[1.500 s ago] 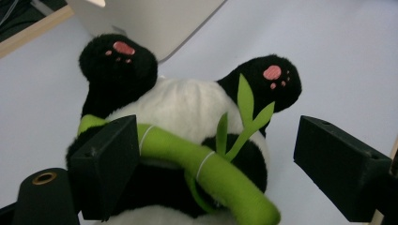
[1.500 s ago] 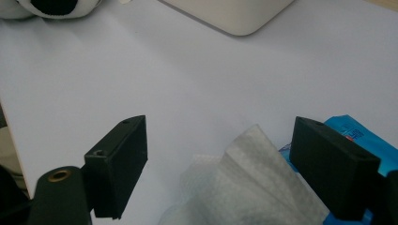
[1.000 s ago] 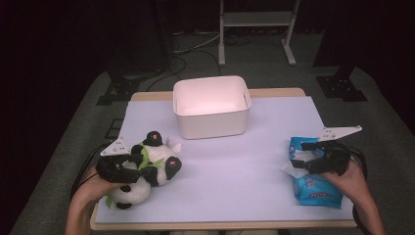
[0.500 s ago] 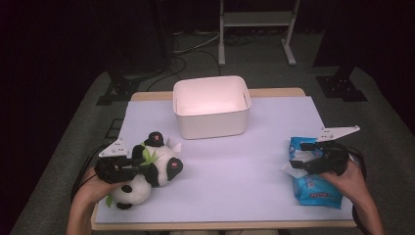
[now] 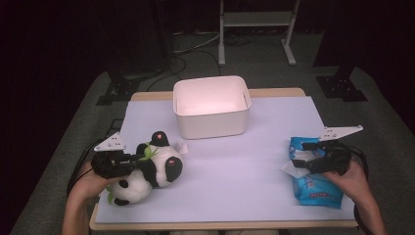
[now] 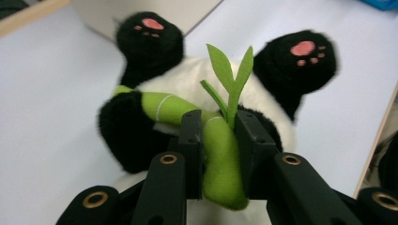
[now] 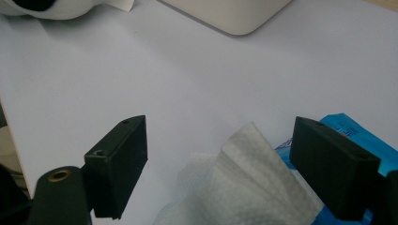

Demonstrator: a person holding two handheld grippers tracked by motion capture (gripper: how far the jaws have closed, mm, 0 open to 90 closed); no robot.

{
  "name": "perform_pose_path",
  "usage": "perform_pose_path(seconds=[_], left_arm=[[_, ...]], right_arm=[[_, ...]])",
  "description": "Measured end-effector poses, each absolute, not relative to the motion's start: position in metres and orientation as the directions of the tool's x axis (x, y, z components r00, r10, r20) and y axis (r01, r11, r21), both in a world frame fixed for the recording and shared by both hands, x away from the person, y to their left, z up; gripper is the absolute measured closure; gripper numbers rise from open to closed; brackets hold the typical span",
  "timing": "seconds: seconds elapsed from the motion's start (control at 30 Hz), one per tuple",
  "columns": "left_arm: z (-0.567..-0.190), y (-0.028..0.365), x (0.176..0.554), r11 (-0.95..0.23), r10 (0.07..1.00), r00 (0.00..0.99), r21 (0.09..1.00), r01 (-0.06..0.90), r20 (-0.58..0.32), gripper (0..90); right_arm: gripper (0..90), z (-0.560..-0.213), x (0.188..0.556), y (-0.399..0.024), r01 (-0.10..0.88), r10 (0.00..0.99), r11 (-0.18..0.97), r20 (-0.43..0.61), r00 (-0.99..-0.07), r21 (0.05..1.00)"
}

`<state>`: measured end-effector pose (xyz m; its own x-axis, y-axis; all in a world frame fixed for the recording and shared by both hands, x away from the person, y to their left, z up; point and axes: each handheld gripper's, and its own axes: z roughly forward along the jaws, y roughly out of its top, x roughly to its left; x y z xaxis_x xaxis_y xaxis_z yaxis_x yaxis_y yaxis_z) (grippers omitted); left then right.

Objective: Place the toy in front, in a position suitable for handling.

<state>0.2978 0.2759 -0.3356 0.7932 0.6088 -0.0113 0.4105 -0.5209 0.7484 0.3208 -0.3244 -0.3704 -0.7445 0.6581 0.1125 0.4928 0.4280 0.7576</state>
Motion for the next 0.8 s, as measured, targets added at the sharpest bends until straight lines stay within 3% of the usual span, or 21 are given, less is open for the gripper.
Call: perform_pose_path(seconds=[0.8], left_arm=[[-0.305,0.189,0.311,-0.594,0.427,0.904,0.762,0.258,0.028,73.7]], right_arm=[[18.4,-0.370,0.321,-0.332,0.499,0.662,0.419,0.122,-0.740,0.759]])
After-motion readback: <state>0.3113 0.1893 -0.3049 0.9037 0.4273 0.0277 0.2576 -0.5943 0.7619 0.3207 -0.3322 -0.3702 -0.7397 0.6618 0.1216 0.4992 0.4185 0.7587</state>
